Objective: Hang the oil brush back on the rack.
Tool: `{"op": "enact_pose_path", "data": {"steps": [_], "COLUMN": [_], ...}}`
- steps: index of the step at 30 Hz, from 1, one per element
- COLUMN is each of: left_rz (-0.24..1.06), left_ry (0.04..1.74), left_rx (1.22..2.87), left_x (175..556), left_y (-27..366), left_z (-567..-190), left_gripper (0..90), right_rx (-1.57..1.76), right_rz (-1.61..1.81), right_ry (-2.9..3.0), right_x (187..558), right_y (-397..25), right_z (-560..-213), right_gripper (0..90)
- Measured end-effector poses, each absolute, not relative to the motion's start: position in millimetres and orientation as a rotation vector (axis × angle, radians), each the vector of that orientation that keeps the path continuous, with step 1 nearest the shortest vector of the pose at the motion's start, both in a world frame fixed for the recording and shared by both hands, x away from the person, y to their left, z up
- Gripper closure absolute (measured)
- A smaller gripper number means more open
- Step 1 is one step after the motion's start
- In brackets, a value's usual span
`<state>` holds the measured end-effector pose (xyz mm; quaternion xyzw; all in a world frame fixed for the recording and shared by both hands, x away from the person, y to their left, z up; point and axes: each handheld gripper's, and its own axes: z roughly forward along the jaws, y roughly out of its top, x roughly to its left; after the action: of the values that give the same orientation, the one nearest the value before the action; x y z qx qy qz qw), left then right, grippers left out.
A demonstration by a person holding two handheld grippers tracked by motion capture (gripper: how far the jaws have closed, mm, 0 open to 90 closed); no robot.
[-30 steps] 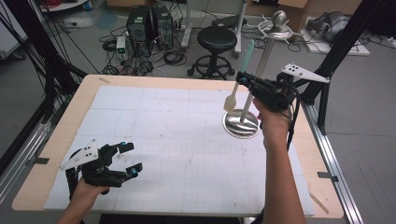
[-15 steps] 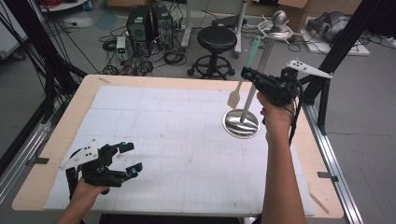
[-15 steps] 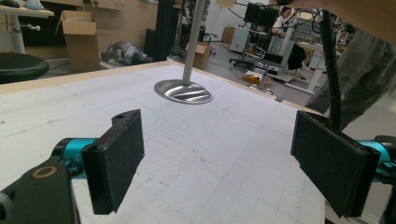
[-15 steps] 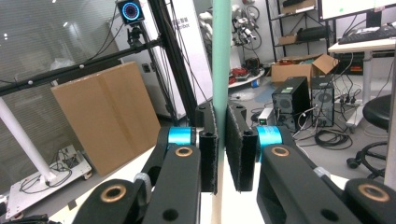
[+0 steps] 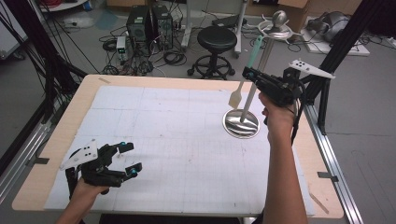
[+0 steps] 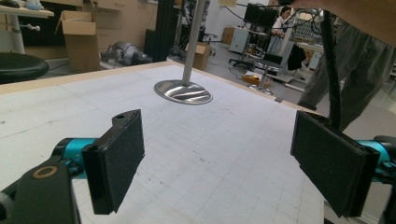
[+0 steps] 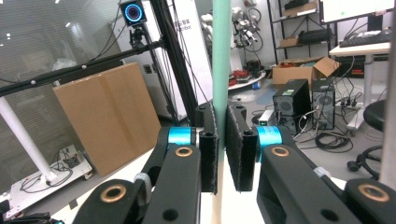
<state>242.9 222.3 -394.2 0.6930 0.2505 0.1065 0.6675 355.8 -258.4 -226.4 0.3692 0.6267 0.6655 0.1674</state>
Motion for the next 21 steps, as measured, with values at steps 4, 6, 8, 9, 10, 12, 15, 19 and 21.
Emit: {"op": "enact_pose_path", "data": {"steps": [4, 6, 8, 9, 10, 12, 15, 19, 21], "left_rz": [0.238, 0.236, 0.237, 0.237, 0.237, 0.236, 0.235, 0.233, 0.230], "left_ry": [0.564, 0.563, 0.564, 0.564, 0.564, 0.565, 0.565, 0.562, 0.563], "left_rx": [1.567, 1.565, 1.565, 1.564, 1.563, 1.563, 1.563, 1.569, 1.571], "left_x": [243.0, 242.9, 242.8, 242.8, 242.7, 242.6, 242.6, 242.7, 242.5], "left_y": [222.3, 222.2, 222.4, 222.5, 222.7, 223.1, 223.1, 222.9, 222.5], "left_z": [-394.3, -394.3, -394.2, -394.1, -394.1, -394.0, -394.1, -394.2, -394.3], "left_gripper": [17.9, 17.9, 17.8, 17.8, 17.8, 17.9, 17.9, 17.9, 17.9], "right_rx": [1.053, 1.060, 1.061, 1.061, 1.059, 1.056, 1.059, 1.052, 1.062], "right_rz": [1.884, 1.878, 1.875, 1.870, 1.875, 1.881, 1.881, 1.879, 1.873], "right_ry": [1.787, 1.785, 1.789, 1.792, 1.792, 1.790, 1.800, 1.799, 1.804], "right_x": [356.8, 357.7, 358.5, 359.0, 359.3, 359.2, 359.2, 359.0, 359.8], "right_y": [-260.3, -260.2, -259.6, -259.2, -258.8, -258.6, -258.2, -258.0, -258.3], "right_z": [-225.1, -224.4, -223.6, -223.3, -223.0, -222.8, -223.0, -222.7, -223.2], "right_gripper": [84.2, 84.2, 84.2, 84.2, 84.2, 84.2, 84.2, 84.2, 84.2]}}
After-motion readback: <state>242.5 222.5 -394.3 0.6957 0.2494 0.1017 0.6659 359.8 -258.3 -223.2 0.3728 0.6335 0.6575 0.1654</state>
